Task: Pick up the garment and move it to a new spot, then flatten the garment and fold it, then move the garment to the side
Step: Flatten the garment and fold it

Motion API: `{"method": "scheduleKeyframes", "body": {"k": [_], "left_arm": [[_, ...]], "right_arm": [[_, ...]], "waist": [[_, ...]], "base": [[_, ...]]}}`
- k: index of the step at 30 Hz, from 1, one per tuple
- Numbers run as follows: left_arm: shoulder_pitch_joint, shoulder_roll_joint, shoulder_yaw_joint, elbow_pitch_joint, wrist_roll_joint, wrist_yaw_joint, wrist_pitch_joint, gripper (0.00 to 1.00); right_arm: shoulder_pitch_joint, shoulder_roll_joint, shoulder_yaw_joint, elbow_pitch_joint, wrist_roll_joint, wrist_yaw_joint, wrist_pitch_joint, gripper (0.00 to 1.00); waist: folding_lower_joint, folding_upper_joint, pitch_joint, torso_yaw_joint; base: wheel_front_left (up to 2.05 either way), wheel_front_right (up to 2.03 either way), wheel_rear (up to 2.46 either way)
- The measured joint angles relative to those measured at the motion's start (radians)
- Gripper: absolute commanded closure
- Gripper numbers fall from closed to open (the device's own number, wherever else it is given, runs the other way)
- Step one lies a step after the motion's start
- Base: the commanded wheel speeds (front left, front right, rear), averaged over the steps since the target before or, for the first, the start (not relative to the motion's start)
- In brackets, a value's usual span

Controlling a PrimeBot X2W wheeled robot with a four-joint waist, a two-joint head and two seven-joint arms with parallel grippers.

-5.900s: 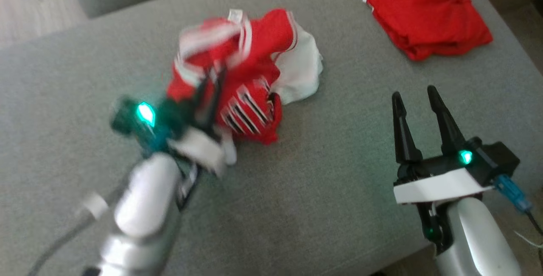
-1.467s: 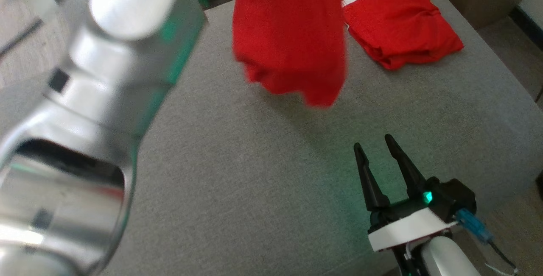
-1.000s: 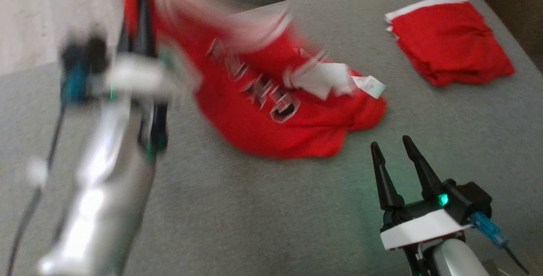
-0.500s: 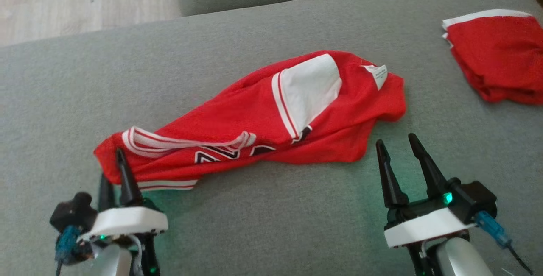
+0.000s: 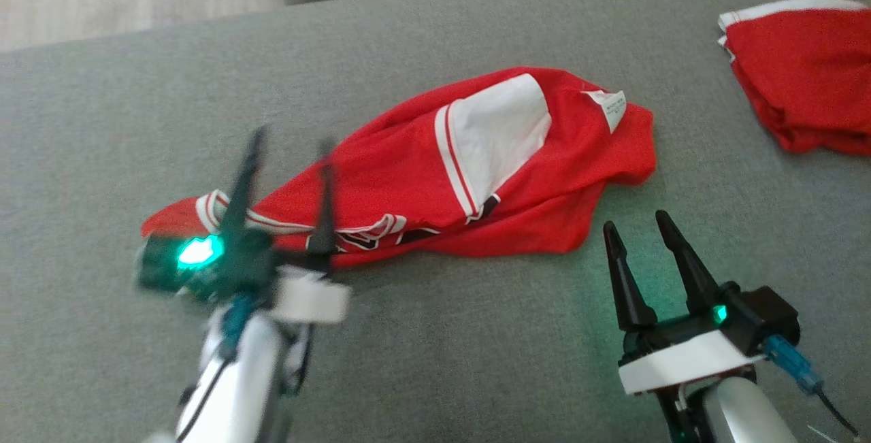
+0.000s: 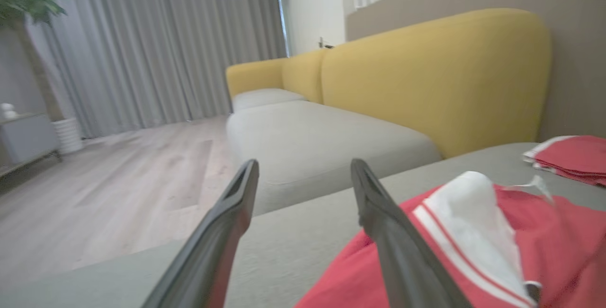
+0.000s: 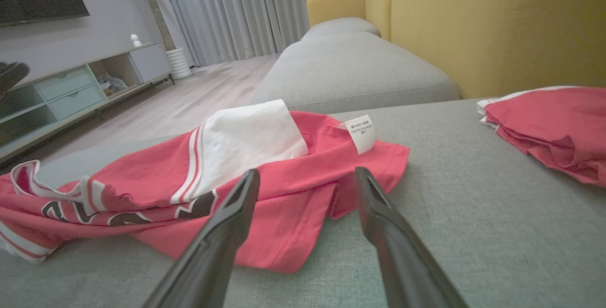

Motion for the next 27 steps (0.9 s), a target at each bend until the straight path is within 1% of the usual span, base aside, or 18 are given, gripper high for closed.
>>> {"method": "scheduleKeyframes", "body": {"k": [1, 2, 6, 9, 11, 13, 16, 19, 23, 27], "left_arm": [[-0.030, -0.005, -0.035, 0.002, 0.011, -0.015, 0.023, 0.00], [-0.030, -0.005, -0.035, 0.002, 0.011, -0.015, 0.023, 0.00], [-0.164, -0.018, -0.186, 0.045, 0.014, -0.098, 0.128, 0.00], [-0.217, -0.024, -0.291, 0.102, 0.021, -0.151, 0.218, 0.00], [-0.222, -0.026, -0.324, 0.135, 0.050, -0.156, 0.252, 0.00], [-0.222, -0.015, -0.339, 0.159, 0.070, -0.162, 0.275, 0.00], [-0.221, 0.034, -0.359, 0.155, 0.101, -0.170, 0.290, 0.00], [-0.210, 0.113, -0.374, 0.106, 0.154, -0.169, 0.309, 0.00], [-0.164, 0.216, -0.372, 0.002, 0.208, -0.151, 0.361, 0.00], [-0.104, 0.274, -0.362, -0.093, 0.204, -0.157, 0.429, 0.00]], "right_arm": [[-0.003, 0.000, 0.002, 0.000, 0.000, 0.000, 0.000, 0.00], [-0.003, 0.000, 0.002, 0.000, 0.000, 0.000, 0.000, 0.00], [-0.032, 0.000, 0.014, -0.001, 0.000, 0.000, 0.000, 0.00], [-0.059, 0.001, 0.028, -0.003, 0.000, 0.000, 0.000, 0.00], [-0.067, 0.001, 0.026, -0.007, 0.000, 0.000, 0.000, 0.00], [-0.070, 0.002, 0.022, -0.007, 0.000, 0.000, 0.000, 0.00], [-0.070, 0.004, 0.012, -0.007, 0.000, 0.000, 0.000, 0.00], [-0.070, 0.007, 0.000, -0.007, 0.000, 0.000, 0.000, 0.00], [-0.068, 0.010, -0.003, -0.007, 0.000, 0.000, 0.000, 0.00], [-0.064, 0.014, -0.004, -0.006, 0.001, 0.000, 0.000, 0.00]], "waist": [[0.0000, 0.0000, 0.008, -0.005], [0.0000, 0.0000, 0.008, -0.005], [0.0001, 0.0000, 0.044, -0.031], [0.0001, 0.0000, 0.069, -0.061], [0.0002, 0.0000, 0.086, -0.082], [0.0001, 0.0000, 0.101, -0.102], [0.0002, 0.0000, 0.119, -0.123], [0.0002, 0.0000, 0.123, -0.132], [0.0000, 0.0000, 0.112, -0.131], [0.0000, 0.0000, 0.104, -0.125]], "base": [[0.00, 0.00, 0.00], [0.00, 0.00, 0.00], [0.00, 0.00, 0.00], [0.00, 0.00, 0.00], [0.00, 0.00, 0.00], [0.00, 0.00, 0.00], [0.00, 0.00, 0.00], [0.00, 0.00, 0.00], [0.00, 0.00, 0.00], [0.00, 0.00, 0.00]]}}
